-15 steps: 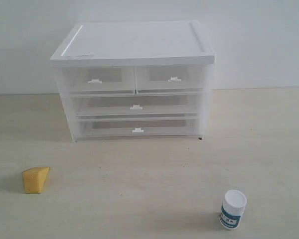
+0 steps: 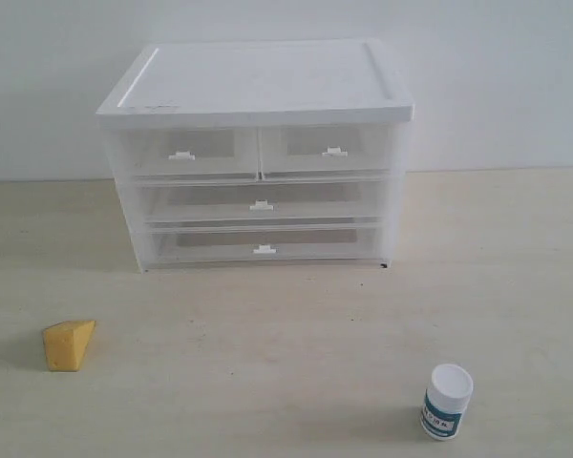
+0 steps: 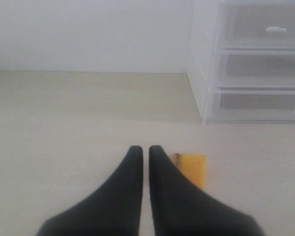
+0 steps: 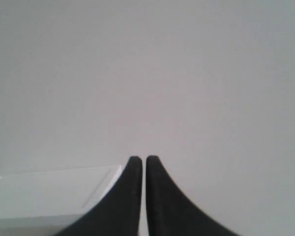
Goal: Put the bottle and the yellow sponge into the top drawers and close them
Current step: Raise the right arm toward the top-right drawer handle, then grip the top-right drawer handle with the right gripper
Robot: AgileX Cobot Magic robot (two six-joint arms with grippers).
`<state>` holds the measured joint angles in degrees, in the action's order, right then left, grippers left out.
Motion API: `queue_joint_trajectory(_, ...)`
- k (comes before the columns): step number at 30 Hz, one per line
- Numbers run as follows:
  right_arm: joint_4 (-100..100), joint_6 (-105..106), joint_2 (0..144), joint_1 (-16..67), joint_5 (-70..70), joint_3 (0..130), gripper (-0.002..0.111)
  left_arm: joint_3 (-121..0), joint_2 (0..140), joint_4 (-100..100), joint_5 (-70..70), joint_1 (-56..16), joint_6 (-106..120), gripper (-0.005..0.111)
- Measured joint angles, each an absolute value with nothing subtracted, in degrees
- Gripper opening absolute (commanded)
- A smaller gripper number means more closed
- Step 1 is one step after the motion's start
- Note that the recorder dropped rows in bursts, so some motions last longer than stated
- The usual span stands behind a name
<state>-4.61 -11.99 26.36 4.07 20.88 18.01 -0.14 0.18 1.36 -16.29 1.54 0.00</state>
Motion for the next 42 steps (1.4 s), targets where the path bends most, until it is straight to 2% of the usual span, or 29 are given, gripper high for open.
queue_joint_trajectory(7,-4.8,-9.1,47.5,4.1,26.3,27.1,0.000,-0.1,0.2,1.4,-16.3,1.5,0.0,0.004)
queue_joint_trajectory(19,-4.4,-5.5,69.1,6.3,41.3,28.4,0.000,-0.1,0.2,1.4,-16.3,1.5,0.0,0.004)
queue_joint_trajectory(27,11.6,7.5,81.3,20.7,52.0,28.4,0.000,-0.1,0.2,1.4,-16.3,1.5,0.0,0.004)
queue_joint_trajectory(31,20.9,10.0,91.0,31.7,65.9,28.4,0.000,-0.1,0.2,1.4,-16.3,1.5,0.0,0.004)
queue_joint_trajectory(33,23.8,10.2,94.2,34.7,68.1,28.5,0.000,-0.1,0.2,1.4,-16.3,1.5,0.0,0.004)
queue_joint_trajectory(42,26.7,8.2,105.3,39.8,69.0,35.6,0.000,-0.1,0.2,1.4,-16.3,1.5,0.0,0.004)
